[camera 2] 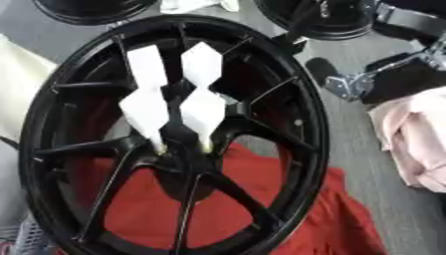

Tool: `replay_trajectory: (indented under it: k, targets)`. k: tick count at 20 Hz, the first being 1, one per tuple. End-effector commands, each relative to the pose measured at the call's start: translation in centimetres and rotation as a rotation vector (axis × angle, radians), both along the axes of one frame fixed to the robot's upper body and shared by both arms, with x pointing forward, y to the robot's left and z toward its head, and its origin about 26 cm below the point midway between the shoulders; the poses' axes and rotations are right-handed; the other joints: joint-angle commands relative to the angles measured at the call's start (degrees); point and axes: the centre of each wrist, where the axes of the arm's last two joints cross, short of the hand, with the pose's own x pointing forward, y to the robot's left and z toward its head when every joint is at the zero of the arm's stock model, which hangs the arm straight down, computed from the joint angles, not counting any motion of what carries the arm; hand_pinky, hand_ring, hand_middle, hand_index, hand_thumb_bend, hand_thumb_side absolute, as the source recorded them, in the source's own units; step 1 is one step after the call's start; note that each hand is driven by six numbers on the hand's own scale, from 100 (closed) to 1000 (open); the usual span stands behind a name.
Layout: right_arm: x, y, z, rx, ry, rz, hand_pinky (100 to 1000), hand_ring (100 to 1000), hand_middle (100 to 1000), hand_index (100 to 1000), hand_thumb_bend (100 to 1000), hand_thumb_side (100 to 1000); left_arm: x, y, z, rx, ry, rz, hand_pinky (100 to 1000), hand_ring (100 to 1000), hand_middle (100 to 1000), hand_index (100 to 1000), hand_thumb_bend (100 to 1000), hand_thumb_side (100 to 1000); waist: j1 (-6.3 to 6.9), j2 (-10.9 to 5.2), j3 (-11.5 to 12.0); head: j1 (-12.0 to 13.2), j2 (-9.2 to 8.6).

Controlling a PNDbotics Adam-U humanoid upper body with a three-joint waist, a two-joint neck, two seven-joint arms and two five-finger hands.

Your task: Pull the pin out of the wheel hub.

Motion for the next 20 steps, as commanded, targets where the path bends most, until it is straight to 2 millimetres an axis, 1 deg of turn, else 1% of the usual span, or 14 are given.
replay_trajectory:
  k: [1, 5, 9, 14, 15, 16, 18, 19, 20]
  targets:
    - [-0.5, 0.6, 1.1, -0.066, 0.009, -0.007, 857, 819, 717, 763, 100, 270, -0.2, 0.2, 1.0, 0.032, -0.033, -0.007, 824, 741, 651, 919, 168, 870, -0.13, -0.97, 0.10, -0.53, -0.66]
    - [-0.5, 1.7, 1.6, -0.110, 0.032, -0.005, 858, 819, 718, 764, 100, 270, -0.2, 0.3, 1.0, 0.036, -0.030, -0.004, 824, 741, 651, 919, 168, 871, -0.34, -0.98, 0.09, -0.60, -0.51]
    - [-0.4, 2.8, 1.8, -0.156, 0.058, -0.024, 860, 825, 727, 769, 100, 263, -0.2, 0.4, 1.0, 0.044, -0.028, -0.003, 824, 741, 651, 919, 168, 874, -0.80, -0.64, 0.27, -1.08, -0.60]
    - [-0.5, 4.3, 2.6, -0.198, 0.069, -0.044, 869, 842, 750, 811, 227, 181, -0.2, 0.5, 1.0, 0.049, -0.026, -0.002, 824, 741, 651, 919, 168, 878, -1.04, -0.19, 0.37, -1.18, -0.30]
    - [-0.5, 4.5, 2.7, -0.209, 0.068, -0.045, 869, 842, 750, 811, 227, 181, -0.2, 0.5, 1.0, 0.049, -0.025, -0.001, 824, 741, 651, 919, 168, 878, -1.05, -0.15, 0.36, -1.14, -0.20]
    - [-0.5, 4.8, 2.9, -0.219, 0.069, -0.043, 873, 847, 757, 826, 257, 136, -0.2, 0.5, 1.0, 0.050, -0.024, -0.001, 824, 741, 650, 918, 168, 878, -1.07, -0.10, 0.36, -1.14, -0.05]
    - [-0.7, 5.4, 3.4, -0.234, 0.070, -0.032, 877, 853, 755, 831, 283, 100, -0.2, 0.5, 0.9, 0.050, -0.022, 0.001, 824, 741, 650, 918, 168, 880, -1.12, -0.05, 0.32, -1.21, 0.28]
    - [-0.7, 5.7, 3.6, -0.240, 0.072, -0.028, 877, 854, 756, 833, 287, 100, -0.2, 0.5, 0.9, 0.050, -0.021, 0.001, 824, 741, 650, 918, 168, 880, -1.14, -0.03, 0.28, -1.22, 0.41]
    - [-0.8, 6.0, 3.9, -0.246, 0.070, -0.026, 882, 861, 763, 843, 323, 100, -0.2, 0.6, 0.9, 0.050, -0.020, 0.002, 824, 741, 650, 918, 168, 881, -1.17, 0.00, 0.26, -1.28, 0.52]
